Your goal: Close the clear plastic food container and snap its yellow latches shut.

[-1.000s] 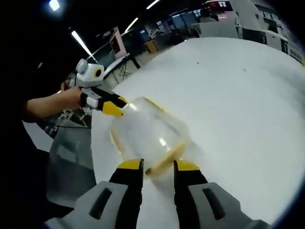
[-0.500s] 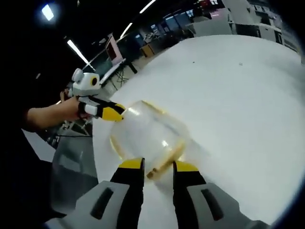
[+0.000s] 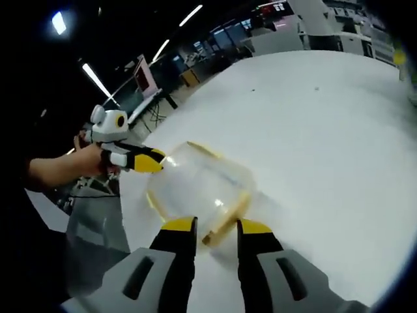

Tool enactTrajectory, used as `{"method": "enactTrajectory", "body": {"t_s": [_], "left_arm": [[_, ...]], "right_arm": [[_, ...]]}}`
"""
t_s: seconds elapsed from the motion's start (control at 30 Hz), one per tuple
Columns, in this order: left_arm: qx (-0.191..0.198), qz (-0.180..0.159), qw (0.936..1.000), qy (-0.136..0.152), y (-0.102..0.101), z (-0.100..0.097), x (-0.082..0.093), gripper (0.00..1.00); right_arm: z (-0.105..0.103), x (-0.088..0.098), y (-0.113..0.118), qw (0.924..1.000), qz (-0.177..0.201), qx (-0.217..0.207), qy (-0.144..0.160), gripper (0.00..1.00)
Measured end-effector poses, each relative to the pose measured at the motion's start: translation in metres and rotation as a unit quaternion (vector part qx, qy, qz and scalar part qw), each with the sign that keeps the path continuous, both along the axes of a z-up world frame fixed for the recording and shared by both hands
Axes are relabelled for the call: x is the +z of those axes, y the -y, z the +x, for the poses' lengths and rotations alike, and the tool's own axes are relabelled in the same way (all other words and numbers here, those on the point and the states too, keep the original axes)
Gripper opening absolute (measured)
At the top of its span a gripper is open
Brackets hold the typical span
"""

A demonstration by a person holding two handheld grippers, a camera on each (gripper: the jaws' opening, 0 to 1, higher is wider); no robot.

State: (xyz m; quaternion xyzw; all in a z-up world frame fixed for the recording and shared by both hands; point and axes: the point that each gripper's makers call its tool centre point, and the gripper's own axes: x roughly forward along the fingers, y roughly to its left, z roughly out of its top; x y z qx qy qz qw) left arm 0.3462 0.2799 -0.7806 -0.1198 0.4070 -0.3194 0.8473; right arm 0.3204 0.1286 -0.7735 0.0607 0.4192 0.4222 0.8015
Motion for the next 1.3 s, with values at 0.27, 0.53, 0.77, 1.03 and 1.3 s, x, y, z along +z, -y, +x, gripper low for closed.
{"method": "enactTrajectory", "body": {"t_s": [0.27,0.53,0.77,1.03,1.3], "left_arm": [[-0.044,0.046,0.9951,0.076,0.002,0.003,0.006,0.26],[-0.131,0.101,0.9700,0.178,0.015,0.012,0.035,0.27],[-0.250,0.171,0.9260,0.226,0.044,0.008,0.036,0.24],[-0.324,0.178,0.8967,0.244,0.065,0.000,0.031,0.24],[-0.343,0.175,0.8914,0.238,0.070,-0.005,0.028,0.23]], "right_arm": [[0.002,0.001,0.001,0.9983,-0.042,0.023,0.033,0.23],[0.015,0.018,-0.001,0.9887,-0.065,0.066,0.118,0.29],[0.020,0.027,-0.020,0.9778,-0.077,0.123,0.151,0.32],[0.018,0.031,-0.046,0.9657,-0.074,0.174,0.178,0.30],[0.022,0.026,-0.065,0.9592,-0.069,0.210,0.177,0.32]]}}
